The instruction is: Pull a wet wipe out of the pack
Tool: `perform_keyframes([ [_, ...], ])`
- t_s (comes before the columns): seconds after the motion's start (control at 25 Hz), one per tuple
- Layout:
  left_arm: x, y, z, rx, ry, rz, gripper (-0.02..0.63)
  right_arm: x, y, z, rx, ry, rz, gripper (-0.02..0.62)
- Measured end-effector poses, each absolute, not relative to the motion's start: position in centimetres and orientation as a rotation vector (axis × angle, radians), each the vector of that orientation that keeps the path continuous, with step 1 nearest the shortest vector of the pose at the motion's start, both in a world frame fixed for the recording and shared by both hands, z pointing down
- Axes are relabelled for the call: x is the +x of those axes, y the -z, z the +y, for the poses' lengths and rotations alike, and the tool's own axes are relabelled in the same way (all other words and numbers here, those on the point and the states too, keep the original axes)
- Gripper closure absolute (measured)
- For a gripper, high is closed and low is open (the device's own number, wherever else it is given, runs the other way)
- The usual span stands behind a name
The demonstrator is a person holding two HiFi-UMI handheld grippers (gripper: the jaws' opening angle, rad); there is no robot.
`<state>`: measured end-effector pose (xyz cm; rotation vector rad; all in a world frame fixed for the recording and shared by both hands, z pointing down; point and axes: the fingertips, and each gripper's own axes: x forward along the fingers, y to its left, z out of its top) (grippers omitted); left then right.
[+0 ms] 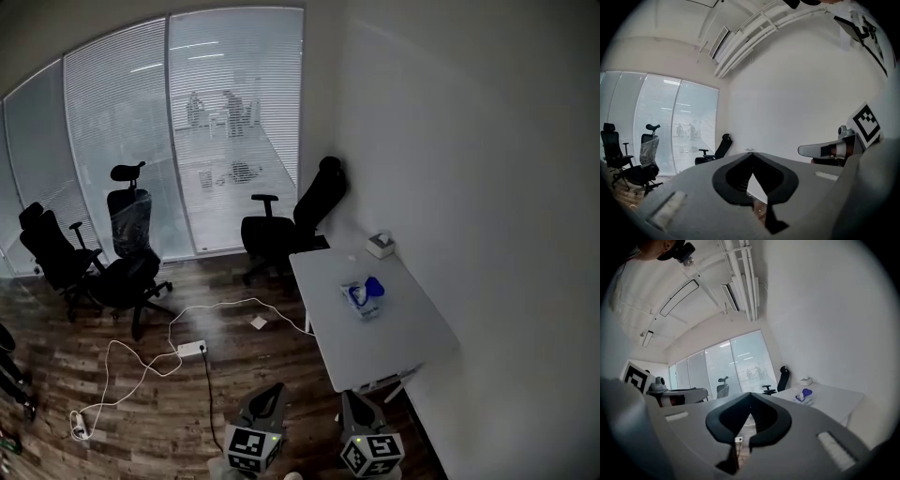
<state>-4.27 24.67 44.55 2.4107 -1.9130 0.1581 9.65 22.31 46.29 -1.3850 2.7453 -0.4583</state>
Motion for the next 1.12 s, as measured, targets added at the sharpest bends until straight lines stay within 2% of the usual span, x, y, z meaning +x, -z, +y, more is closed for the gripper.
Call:
perform_keyframes([
  [0.24, -7.9, -44.9, 22.3, 2.37, -0.15, -1.946, 0.601, 7.0, -46.6, 19.6, -1.387, 0.444, 2.752, 0.591],
  [0.52, -7.9, -46.6, 20.2, 2.363, -0.175, -1.907, 0.601, 7.2, -48.3, 17.6, -1.421, 0.522, 2.75, 0.591],
  [1.12, -15.6, -47.7, 13.4, 2.228, -0.237, -2.031, 0.601, -0.9, -50.5, 7.6, -1.251, 0.609, 2.802, 0.591],
])
